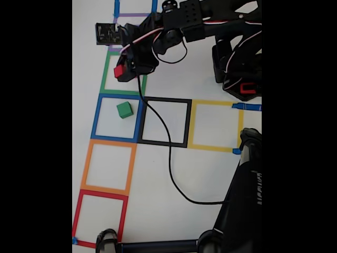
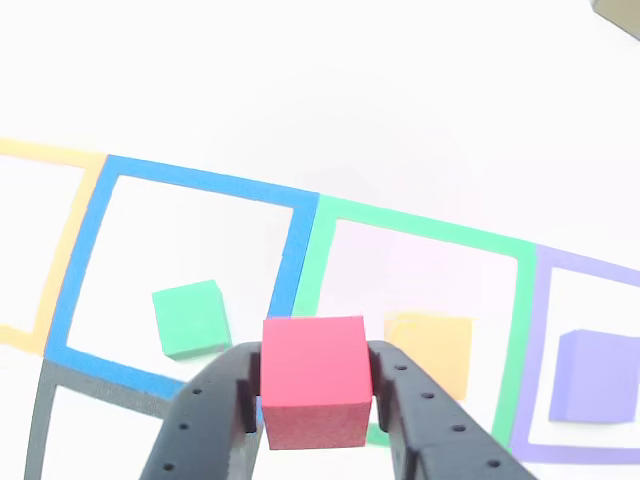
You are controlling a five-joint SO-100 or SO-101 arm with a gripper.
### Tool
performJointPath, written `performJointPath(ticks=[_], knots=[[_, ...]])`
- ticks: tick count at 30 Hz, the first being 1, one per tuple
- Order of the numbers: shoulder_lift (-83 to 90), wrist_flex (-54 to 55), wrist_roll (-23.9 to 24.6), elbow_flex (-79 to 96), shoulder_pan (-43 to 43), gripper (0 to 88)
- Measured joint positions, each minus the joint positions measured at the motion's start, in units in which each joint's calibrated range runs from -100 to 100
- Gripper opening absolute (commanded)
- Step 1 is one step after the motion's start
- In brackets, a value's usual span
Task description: Tower of hanoi
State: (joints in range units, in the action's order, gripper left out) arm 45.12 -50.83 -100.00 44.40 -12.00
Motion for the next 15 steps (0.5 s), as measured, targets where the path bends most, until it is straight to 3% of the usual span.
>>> performJointPath(ticks=[7,15], knots=[[-1.2,-26.8,0.0,-29.6,9.6,2.5],[-1.4,-40.3,0.0,-47.9,17.6,2.6]])
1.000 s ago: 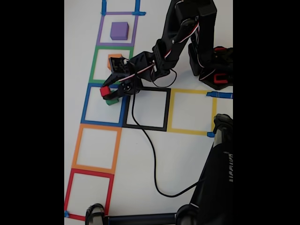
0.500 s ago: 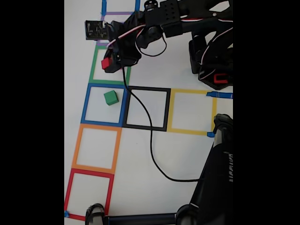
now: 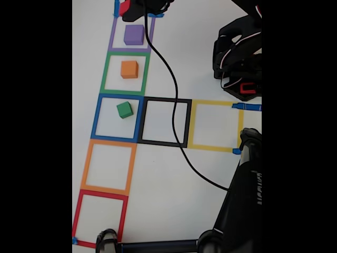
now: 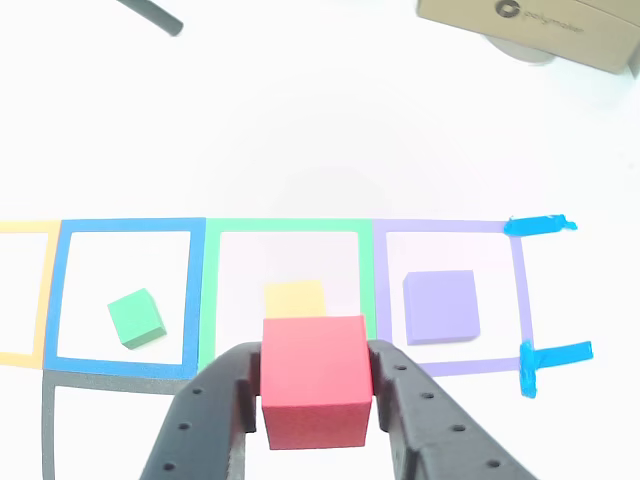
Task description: Tower of hanoi
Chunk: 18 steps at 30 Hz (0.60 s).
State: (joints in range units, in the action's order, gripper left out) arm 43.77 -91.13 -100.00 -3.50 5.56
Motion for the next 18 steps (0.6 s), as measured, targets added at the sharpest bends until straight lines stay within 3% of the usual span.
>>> performJointPath(ticks=[10,18], knots=[[3.2,-4.3,0.0,1.6,11.0,2.6],[13.5,17.5,0.0,35.1,18.7,2.7]])
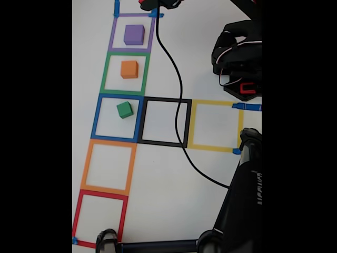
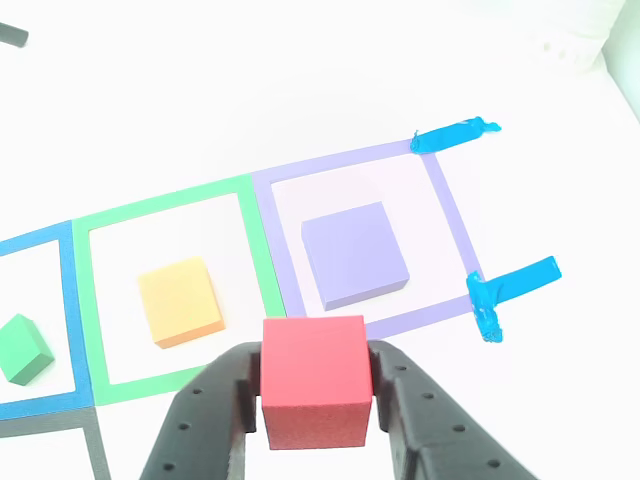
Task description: Tower of hanoi
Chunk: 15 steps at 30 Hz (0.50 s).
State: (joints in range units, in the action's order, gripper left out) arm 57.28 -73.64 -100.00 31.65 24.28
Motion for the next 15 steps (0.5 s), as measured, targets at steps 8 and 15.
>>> performJointPath(ticks=[8,15], knots=[[-1.2,33.5,0.4,31.4,4.1,2.9],[-13.4,59.7,0.4,41.9,5.7,2.9]])
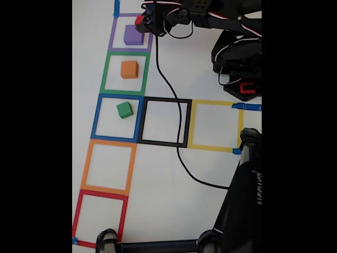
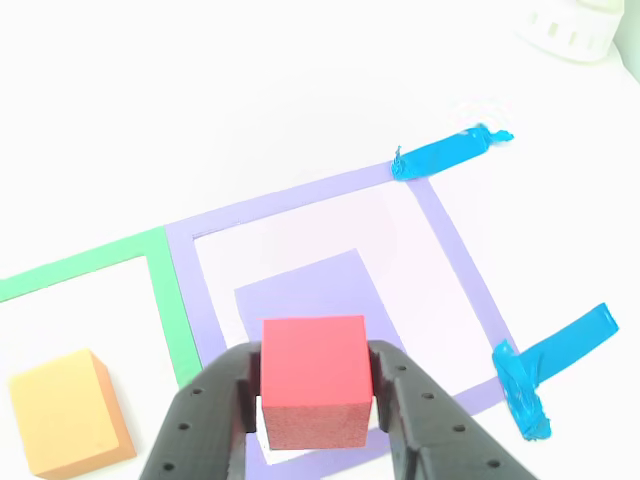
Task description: Tower of hanoi
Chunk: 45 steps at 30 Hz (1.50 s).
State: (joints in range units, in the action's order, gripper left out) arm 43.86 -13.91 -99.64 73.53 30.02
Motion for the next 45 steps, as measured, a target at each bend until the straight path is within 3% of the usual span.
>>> performJointPath(ticks=[18,35,37,41,45], knots=[[-33.3,40.0,0.0,0.4,-1.9,3.2],[-44.2,49.6,0.0,-1.4,1.1,3.9],[-44.4,50.1,0.0,-1.4,1.1,5.9],[-44.4,50.1,0.0,-1.4,0.9,21.0],[-45.1,50.9,0.0,-1.4,1.1,25.1]])
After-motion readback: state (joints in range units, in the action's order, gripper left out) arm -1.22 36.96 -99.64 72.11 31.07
